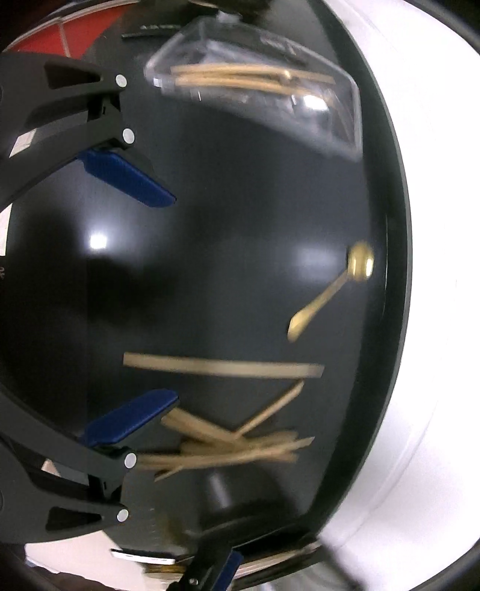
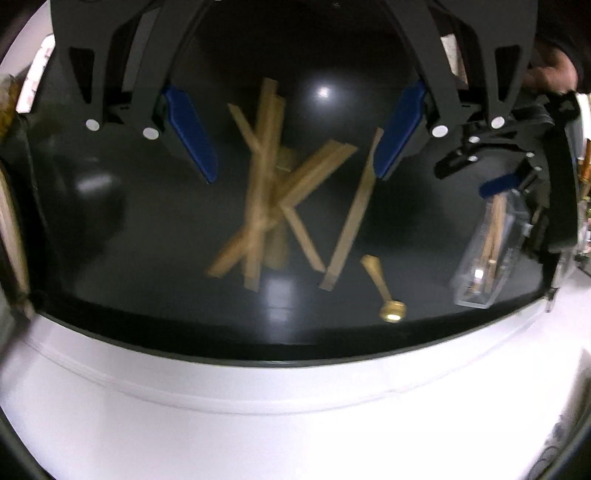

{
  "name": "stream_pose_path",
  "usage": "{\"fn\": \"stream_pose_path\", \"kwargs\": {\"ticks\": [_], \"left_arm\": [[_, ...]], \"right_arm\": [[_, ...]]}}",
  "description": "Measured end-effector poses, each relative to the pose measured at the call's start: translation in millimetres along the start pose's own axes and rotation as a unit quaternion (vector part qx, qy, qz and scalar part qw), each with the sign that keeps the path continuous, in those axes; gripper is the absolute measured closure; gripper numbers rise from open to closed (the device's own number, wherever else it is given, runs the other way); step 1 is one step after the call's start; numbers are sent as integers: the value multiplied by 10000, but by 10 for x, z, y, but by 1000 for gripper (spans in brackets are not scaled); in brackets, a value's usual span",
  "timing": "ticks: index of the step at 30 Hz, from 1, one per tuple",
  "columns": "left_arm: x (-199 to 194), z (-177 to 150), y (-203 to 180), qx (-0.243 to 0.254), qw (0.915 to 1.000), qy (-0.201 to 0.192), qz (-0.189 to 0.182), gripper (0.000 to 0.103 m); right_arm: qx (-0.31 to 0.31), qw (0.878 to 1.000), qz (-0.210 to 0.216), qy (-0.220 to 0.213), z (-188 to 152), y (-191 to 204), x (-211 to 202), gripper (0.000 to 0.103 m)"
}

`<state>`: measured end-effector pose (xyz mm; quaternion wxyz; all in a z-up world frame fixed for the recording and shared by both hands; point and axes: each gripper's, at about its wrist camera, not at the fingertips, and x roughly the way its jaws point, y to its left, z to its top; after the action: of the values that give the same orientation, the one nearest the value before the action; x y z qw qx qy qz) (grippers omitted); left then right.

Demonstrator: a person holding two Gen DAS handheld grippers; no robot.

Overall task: Organize utensils
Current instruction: 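Move both open tools back to the chopstick pile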

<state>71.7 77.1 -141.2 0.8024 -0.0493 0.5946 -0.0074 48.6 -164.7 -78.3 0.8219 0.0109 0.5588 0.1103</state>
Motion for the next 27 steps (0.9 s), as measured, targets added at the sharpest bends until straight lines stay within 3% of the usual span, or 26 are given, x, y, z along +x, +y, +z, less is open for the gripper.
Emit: {"fn": "stream_pose_path", "kwargs": {"ticks": [4, 8, 16, 20, 23, 27], "left_arm": [[133, -41, -373, 332, 9994, 119, 36, 7], [201, -3, -486, 455, 9988, 152, 33, 7], [554, 88, -500, 756, 9962, 378, 215, 7], [737, 169, -509, 1004, 9939, 224, 393, 8], [865, 223, -475, 912, 9952, 321, 163, 10], [1024, 288, -469, 1034, 9937, 397, 156, 13]], "right_arm": [[202, 9996, -123, 126, -183, -339, 72, 20], [262, 9992, -178, 247, -277, -497, 208, 20], [134, 9983, -270, 508, -254, -435, 617, 20], [38, 9966, -418, 711, -218, -409, 860, 22], [57, 9951, -458, 879, -174, -404, 1041, 23], [5, 9931, -594, 1011, -80, -392, 1245, 29]]}}
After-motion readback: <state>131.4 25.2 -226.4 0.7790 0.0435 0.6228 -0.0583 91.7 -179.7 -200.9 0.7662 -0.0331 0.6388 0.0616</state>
